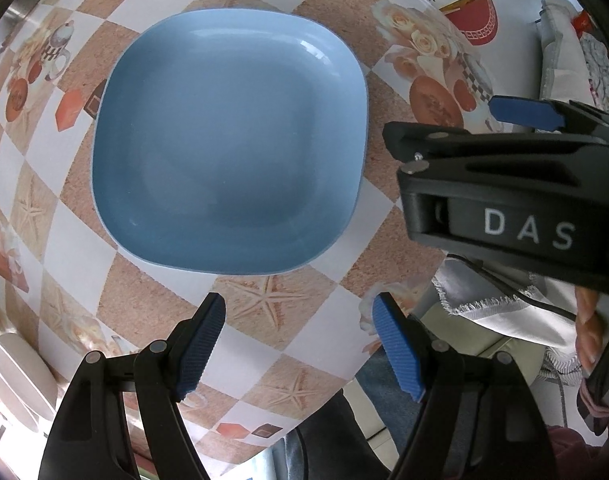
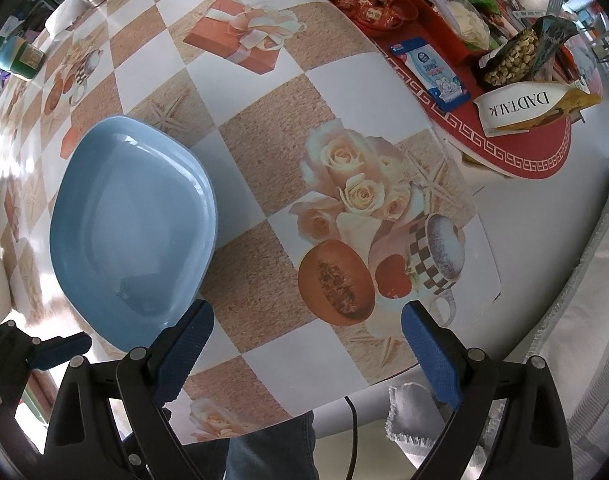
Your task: Organize plates and bowls
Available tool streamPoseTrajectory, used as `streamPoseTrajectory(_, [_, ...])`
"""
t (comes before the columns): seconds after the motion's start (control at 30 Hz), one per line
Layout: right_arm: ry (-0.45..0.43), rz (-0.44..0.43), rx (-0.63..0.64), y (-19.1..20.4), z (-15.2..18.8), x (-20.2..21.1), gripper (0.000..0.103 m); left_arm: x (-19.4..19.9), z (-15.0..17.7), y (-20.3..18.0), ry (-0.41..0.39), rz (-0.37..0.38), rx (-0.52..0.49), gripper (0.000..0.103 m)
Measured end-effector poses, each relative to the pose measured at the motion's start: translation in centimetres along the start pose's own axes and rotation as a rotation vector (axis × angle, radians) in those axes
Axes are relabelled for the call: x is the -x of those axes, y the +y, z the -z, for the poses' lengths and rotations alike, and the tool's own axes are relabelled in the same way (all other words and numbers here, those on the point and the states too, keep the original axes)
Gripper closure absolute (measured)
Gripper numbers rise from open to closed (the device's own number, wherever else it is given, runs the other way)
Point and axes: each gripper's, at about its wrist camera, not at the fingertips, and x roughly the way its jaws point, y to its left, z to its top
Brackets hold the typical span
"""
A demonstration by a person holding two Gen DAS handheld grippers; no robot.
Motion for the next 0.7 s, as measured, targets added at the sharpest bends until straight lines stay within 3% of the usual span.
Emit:
streamPoseTrajectory(0.2, [-0.005,0.001,0.006,-0.1,-0.2,-0.1,0.007,0.8,1.0,0.3,-0.047,-0.043,0.062,0.024])
streamPoseTrajectory(0.37, [-0.013,-0.006,0.005,0.0,-1.0,-0.1,0.007,3.6,1.1,2.9,-0.154,-0.119,0.179,0.024])
streamPoseTrajectory(0.57, [-0.011,-0.023,0.012,0.3,-1.7,-0.1,0.007,5.9,0.4,5.9,-0.268,-0.193,0.243,0.024])
streamPoseTrajectory(0.7, [-0.049,-0.062,0.076,0.7,-2.9,0.7,0.007,6.3,1.4,7.2,-0.287,-0.128,0.386,0.024])
